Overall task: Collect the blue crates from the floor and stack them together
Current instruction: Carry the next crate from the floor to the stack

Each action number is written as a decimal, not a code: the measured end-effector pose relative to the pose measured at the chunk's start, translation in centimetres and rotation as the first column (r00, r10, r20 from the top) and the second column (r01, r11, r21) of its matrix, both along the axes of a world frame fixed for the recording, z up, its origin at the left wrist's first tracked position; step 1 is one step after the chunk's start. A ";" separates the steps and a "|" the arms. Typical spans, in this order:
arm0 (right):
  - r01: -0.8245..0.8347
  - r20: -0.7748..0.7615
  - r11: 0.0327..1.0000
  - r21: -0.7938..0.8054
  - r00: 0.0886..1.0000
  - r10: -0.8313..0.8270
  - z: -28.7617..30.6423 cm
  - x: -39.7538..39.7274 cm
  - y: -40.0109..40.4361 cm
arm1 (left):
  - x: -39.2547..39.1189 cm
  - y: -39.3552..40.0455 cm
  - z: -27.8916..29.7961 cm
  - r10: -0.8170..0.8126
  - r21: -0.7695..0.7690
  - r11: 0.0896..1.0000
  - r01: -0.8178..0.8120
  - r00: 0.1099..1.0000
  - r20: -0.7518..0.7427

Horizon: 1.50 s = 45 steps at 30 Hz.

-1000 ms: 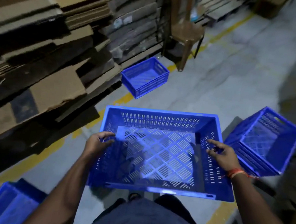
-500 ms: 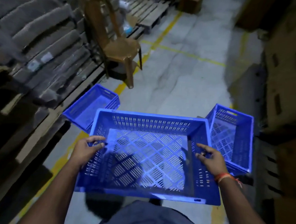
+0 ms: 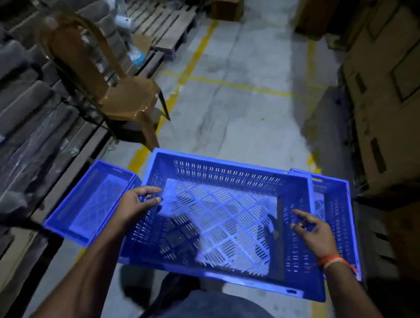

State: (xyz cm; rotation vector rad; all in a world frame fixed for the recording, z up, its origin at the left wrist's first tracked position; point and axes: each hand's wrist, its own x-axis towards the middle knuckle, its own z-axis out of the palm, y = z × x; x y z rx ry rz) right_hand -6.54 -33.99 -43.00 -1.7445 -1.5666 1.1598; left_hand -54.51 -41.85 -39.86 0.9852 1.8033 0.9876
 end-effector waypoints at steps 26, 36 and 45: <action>0.811 0.014 0.585 -0.011 0.585 -0.811 -2.3 3.3 10.0 | 14.9 51.7 -1.2 -0.802 0.058 0.578 0.814 0.579 -0.147; 0.957 -0.016 0.290 -0.030 0.290 -0.957 -1.7 3.9 8.7 | 27.9 59.1 -1.8 -0.941 0.004 0.295 0.955 0.292 -0.172; 0.998 0.124 0.034 -0.048 0.040 -0.991 -2.1 0.5 7.5 | 36.8 63.5 -4.1 -0.990 -0.030 0.019 0.999 0.014 -0.143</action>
